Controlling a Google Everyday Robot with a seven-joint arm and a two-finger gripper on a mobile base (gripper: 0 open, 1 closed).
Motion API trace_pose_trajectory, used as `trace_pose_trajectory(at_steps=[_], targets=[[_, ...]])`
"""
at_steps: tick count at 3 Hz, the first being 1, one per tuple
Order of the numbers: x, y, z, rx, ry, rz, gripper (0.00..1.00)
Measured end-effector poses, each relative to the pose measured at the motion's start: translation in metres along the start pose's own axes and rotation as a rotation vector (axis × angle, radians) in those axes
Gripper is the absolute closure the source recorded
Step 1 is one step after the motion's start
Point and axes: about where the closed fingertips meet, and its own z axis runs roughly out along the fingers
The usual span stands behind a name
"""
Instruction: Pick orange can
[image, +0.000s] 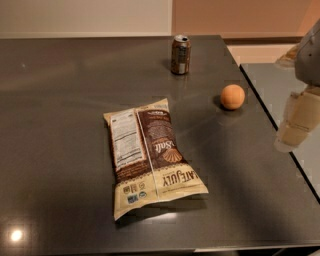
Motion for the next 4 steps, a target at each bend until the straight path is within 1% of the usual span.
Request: trace_pose_trajectory(at_steps=[1,2,3,4], targets=[[0.000,0.000,0.000,0.002,-0.001,0.000,0.00],[-0.009,-0.013,0.001,0.030,-0.030,-0.002,0.00],[-0.025,-0.035,0.010,0.058,-0.096,0.004,0.00],[-0.043,-0.064,0.023,0.081,-0.168,0.025,0.00]])
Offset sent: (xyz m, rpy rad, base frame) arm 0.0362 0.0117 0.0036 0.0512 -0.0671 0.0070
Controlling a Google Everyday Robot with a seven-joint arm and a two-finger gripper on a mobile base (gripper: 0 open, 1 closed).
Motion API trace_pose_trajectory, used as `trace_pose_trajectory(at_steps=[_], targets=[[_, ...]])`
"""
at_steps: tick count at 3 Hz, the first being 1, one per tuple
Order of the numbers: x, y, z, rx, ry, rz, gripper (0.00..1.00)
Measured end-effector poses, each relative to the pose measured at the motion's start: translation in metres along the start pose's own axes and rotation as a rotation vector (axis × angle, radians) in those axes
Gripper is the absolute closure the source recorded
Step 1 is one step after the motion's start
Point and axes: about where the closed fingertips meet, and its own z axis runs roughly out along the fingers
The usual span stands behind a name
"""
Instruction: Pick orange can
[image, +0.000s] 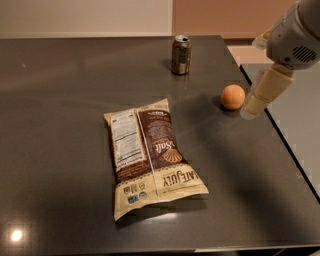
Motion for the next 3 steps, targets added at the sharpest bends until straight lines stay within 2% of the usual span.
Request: trace_pose_trajectory(at_steps=[1,2,3], targets=[[-0.018,-0.032,0.023,0.003,-0.065,0.021,0.00],[-0.052,-0.077,0.054,-0.007,-0.169,0.058,0.00],[-0.071,-0.108,0.077,0.000,-0.233,0.089,0.00]])
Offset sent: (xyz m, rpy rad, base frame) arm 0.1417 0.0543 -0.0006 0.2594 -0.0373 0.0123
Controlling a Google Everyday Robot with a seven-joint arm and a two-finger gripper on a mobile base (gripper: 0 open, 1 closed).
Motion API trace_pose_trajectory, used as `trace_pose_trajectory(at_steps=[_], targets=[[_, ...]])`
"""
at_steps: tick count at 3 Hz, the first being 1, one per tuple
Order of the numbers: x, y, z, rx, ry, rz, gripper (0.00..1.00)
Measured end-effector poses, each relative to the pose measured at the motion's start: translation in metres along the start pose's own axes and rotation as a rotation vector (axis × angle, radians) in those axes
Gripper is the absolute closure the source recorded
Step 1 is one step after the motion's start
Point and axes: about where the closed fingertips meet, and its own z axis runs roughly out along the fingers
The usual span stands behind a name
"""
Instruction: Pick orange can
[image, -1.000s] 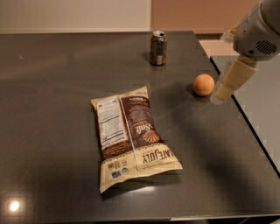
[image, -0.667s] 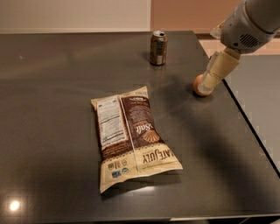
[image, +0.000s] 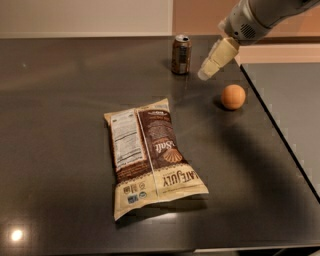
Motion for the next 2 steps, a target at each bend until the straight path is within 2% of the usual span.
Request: trace_pose_trajectory(at_steps=[1,2], targets=[[-0.010,-0.036,0.032,0.025,-0.083,0.064,0.00],[-0.014,-0.074,0.062,0.058,-0.159,0.153,0.00]])
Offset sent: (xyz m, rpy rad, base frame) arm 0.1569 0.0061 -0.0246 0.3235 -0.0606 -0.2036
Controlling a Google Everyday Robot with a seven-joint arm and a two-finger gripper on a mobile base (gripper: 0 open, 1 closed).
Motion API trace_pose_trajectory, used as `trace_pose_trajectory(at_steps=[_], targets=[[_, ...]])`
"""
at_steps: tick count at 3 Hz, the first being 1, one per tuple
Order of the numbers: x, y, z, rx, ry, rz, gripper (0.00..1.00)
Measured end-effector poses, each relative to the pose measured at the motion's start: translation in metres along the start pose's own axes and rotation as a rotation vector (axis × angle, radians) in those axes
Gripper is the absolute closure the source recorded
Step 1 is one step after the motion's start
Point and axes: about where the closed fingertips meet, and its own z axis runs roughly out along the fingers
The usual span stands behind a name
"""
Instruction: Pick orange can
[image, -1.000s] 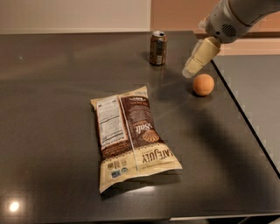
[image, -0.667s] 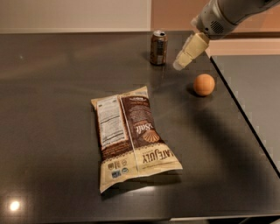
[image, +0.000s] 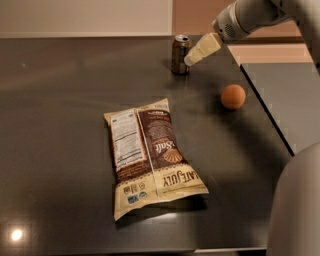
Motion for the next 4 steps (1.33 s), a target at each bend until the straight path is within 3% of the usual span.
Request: trace_pose_trajectory(at_steps=[1,2,4], targets=[[-0.006,-0.025,0.031,0.028,-0.050,0.056,0.00],[-0.014,-0.043,0.050,0.093,-0.094,0.063,0.00],[-0.017,-0.050,0.079,0.220,-0.154,0.035,0.00]])
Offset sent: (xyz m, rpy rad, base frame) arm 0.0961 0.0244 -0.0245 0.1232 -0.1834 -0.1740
